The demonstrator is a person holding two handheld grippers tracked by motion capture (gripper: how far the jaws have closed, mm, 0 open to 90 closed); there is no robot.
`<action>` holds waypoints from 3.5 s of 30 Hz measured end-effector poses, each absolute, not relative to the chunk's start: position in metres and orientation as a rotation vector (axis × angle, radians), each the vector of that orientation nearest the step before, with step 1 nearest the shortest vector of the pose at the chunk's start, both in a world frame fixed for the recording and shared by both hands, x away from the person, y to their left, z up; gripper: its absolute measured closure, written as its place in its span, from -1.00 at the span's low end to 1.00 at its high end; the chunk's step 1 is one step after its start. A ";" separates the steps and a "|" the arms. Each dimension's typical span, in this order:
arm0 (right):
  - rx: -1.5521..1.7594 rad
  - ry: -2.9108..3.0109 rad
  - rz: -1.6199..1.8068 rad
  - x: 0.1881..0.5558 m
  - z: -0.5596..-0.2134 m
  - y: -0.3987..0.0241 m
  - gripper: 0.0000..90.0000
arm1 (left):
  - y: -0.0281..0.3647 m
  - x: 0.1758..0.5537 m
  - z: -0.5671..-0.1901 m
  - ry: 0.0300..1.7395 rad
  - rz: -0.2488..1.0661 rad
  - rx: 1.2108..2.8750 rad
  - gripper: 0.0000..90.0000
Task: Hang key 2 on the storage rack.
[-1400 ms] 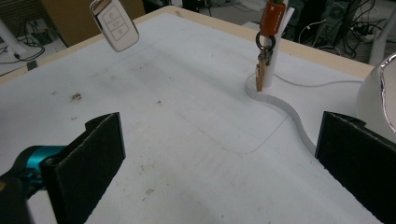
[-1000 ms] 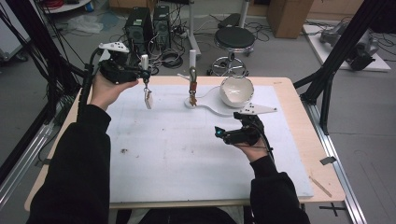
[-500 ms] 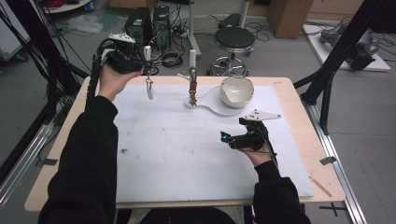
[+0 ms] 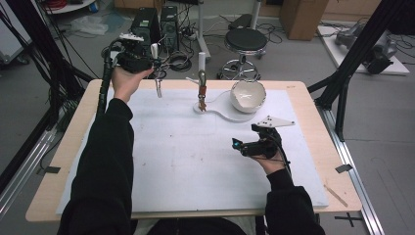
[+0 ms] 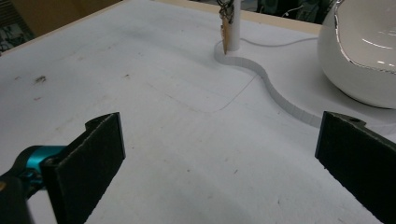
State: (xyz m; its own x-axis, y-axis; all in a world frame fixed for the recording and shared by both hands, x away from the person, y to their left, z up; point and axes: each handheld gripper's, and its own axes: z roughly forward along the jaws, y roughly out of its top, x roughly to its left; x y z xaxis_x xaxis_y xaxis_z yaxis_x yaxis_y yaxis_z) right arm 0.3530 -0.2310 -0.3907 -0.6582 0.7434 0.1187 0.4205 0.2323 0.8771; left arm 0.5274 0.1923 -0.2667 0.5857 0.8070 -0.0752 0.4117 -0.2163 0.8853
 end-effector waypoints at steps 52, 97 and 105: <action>1.139 2.180 1.402 0.356 -0.399 -0.237 -0.99 | 0.086 0.518 -0.281 0.919 0.532 1.765 0.91; 1.165 2.147 1.467 0.362 -0.402 -0.252 -0.99 | 0.152 0.477 -0.318 0.954 0.349 1.677 -0.87; 1.157 2.158 1.461 0.362 -0.403 -0.251 -0.99 | 0.159 0.455 -0.318 0.926 0.361 1.695 -0.87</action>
State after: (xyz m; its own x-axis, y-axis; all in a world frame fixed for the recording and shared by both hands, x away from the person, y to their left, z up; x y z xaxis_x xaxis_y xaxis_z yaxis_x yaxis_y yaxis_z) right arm 0.3619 -0.2506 -0.4033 -0.6355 0.7482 0.1906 0.4549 0.1634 0.8754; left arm 0.4549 0.1587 -0.3183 0.6460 0.7322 -0.2159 0.3929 -0.0764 0.9164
